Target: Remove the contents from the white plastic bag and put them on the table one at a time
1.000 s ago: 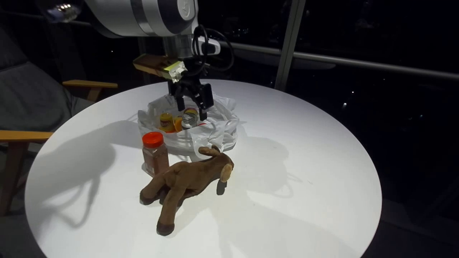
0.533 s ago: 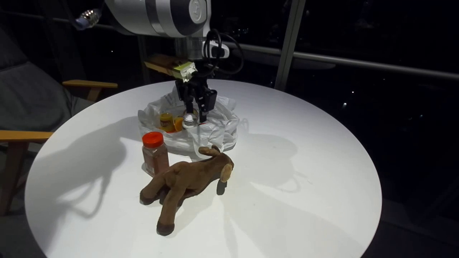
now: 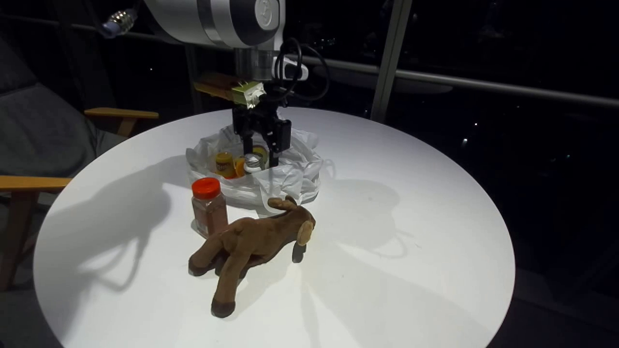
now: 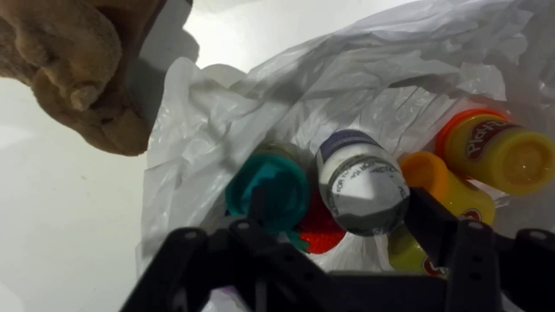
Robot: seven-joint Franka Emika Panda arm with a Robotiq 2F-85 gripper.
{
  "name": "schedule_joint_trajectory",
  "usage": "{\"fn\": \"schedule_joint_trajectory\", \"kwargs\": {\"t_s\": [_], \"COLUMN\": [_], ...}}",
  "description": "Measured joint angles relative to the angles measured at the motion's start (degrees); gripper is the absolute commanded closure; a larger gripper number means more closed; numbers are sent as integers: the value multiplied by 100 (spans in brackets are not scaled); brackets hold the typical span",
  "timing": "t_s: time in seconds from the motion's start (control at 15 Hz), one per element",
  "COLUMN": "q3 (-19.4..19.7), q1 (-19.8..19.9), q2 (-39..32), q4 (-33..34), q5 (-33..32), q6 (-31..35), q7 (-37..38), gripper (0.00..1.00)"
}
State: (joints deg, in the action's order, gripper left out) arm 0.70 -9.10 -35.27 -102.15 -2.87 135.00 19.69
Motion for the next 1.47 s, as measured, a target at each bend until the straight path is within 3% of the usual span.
{"fn": "schedule_joint_trajectory", "kwargs": {"t_s": [0.27,0.33,0.47,0.87,1.2,1.47], "q3": [-14,-22,-37,-65,-21,-9], "q1": [0,0,0,0,0,-62], "q2": [-49,-67,-108,-176,75,896], "q4": [50,62,94,245,251,-252], "q5": [14,15,23,156,172,126], "q6": [-118,-128,-157,-209,-522,-596], "q7": [-64,-72,-77,-101,5,195], "gripper": [0,22,33,86,87,87]}}
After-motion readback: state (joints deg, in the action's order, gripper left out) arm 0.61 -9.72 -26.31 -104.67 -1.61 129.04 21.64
